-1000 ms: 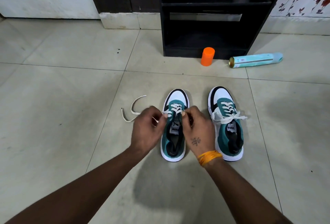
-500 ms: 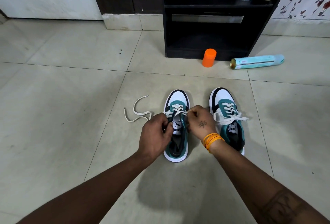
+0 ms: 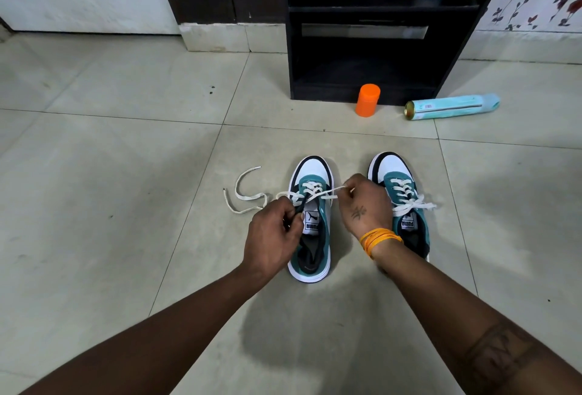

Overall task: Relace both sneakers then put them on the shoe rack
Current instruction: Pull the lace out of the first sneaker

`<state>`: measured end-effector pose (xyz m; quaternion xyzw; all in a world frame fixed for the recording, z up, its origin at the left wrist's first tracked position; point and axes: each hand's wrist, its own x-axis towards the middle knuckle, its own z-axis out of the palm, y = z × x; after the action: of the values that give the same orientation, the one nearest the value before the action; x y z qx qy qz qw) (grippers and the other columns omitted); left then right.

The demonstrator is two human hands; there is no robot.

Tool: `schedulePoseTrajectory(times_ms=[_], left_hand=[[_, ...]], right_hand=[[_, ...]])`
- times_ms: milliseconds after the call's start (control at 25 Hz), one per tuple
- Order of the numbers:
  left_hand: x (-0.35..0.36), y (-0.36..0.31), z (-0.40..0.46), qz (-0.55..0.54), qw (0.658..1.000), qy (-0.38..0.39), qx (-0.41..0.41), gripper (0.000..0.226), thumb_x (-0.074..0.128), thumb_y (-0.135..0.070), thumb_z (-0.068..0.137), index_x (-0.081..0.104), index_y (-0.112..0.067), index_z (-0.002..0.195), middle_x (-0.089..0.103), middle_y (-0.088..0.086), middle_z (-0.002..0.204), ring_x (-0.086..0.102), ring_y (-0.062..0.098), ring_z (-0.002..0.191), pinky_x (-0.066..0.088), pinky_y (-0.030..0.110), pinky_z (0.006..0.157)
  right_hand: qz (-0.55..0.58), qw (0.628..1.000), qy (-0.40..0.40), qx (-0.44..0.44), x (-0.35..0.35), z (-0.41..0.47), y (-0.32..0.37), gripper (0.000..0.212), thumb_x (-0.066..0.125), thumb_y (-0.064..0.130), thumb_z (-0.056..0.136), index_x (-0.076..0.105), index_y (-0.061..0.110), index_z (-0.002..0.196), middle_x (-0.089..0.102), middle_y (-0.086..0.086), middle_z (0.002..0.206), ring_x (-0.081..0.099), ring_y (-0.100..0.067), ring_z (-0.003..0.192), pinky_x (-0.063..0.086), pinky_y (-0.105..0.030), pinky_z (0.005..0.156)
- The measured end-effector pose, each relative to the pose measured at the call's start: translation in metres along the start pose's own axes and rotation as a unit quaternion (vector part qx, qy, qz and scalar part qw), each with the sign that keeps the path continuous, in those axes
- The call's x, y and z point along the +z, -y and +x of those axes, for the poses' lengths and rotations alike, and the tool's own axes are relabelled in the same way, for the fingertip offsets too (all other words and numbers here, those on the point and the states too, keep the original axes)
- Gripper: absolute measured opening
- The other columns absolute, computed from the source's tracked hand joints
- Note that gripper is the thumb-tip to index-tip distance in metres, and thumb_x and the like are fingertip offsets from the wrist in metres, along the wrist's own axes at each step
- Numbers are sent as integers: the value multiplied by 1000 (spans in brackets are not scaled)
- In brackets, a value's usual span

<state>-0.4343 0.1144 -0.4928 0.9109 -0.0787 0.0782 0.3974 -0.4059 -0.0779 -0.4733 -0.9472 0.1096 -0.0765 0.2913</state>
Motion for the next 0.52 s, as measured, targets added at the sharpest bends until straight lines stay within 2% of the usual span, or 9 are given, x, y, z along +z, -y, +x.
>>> schedulePoseTrajectory(times_ms=[40,80,160,240,280,360,400,520], left_hand=[[0,0,0,-2,1000,2,-2,24,69,-19,92,50,-16,77,53,-6,68,52,18,64,44,39,60],[0,0,0,-5,1000,2,-4,24,69,-19,92,50,-16,77,54,-6,68,52,17,64,44,39,61],[0,1,-1,-11,1000,1,-3,24,69,-21,92,50,-17,77,54,-6,68,53,17,64,45,39,61],[0,2,-1,-15,1000,3,5,23,67,-23,92,50,-18,77,54,-7,69,53,17,64,45,39,61],[0,2,-1,-16,1000,5,8,23,67,-24,92,50,-18,78,54,-7,69,53,16,64,46,39,61],[0,1,-1,-16,1000,4,12,23,67,-24,92,50,-17,78,54,-7,69,53,16,65,45,39,61],[0,1,-1,-17,1000,3,11,24,68,-24,92,50,-17,77,54,-7,68,53,16,64,45,38,61],[0,1,-2,-14,1000,0,9,26,70,-22,93,50,-18,77,54,-6,68,53,15,65,45,37,62]], right_hand=[[20,1000,-2,21,-1,-2,1,16,59,27,95,67,17,104,72,-14,83,69,-41,84,51,-40,67],[-8,1000,-2,-6,-2,-4,3,21,57,26,96,66,20,113,73,-13,84,69,-41,84,50,-40,66],[-108,984,17,-144,-2,-10,11,38,54,21,95,57,25,133,73,-11,92,70,-40,79,46,-38,60],[-201,946,56,-248,-2,-11,21,38,52,19,95,54,23,132,71,-8,100,70,-40,78,42,-36,57],[-227,935,68,-262,-1,-10,24,30,51,18,95,55,19,125,70,-8,101,70,-40,79,39,-36,57],[-259,936,61,-231,0,-6,24,18,51,17,96,55,13,113,70,-10,98,71,-40,80,36,-36,57],[-257,947,49,-188,2,-4,18,16,51,16,96,55,11,110,71,-11,97,71,-41,81,39,-37,58],[-150,988,43,-5,4,3,0,17,52,20,95,61,8,105,72,-17,97,70,-42,92,52,-40,71]])
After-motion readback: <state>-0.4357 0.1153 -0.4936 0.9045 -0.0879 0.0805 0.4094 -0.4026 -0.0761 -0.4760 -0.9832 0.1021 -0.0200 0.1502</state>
